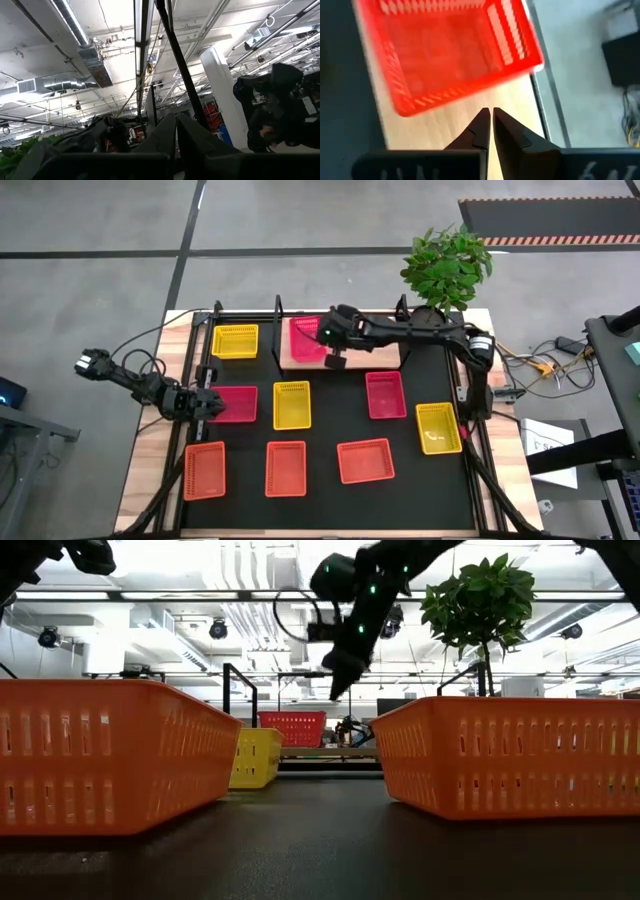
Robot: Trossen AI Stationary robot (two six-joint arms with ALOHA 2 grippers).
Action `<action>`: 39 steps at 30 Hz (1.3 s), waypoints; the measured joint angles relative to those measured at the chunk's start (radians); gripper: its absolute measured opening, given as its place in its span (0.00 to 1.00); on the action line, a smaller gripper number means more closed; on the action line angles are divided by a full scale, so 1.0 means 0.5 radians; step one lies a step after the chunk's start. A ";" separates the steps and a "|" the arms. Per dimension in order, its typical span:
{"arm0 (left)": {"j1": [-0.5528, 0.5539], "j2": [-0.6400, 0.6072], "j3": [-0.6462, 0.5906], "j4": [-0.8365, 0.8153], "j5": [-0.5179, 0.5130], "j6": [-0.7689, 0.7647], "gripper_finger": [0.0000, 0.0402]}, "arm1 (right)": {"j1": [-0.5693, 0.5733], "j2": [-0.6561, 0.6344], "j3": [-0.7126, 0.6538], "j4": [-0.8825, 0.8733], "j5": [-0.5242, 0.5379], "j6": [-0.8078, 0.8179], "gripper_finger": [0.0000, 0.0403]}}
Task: Stack baskets on shelf by color
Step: Put the middle red bin on the shelf, then put the middle yellow bin on the shelf
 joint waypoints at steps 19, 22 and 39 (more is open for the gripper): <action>0.000 -0.002 0.000 0.006 -0.001 0.014 0.00 | -0.033 0.116 -0.002 0.231 -0.225 0.001 0.02; 0.000 -0.002 0.000 0.005 -0.001 0.014 0.00 | -0.034 0.116 -0.002 0.270 -0.211 -0.020 0.02; 0.000 -0.003 0.000 0.018 -0.002 0.014 0.00 | 0.241 -0.160 0.044 0.154 -0.242 -0.143 0.02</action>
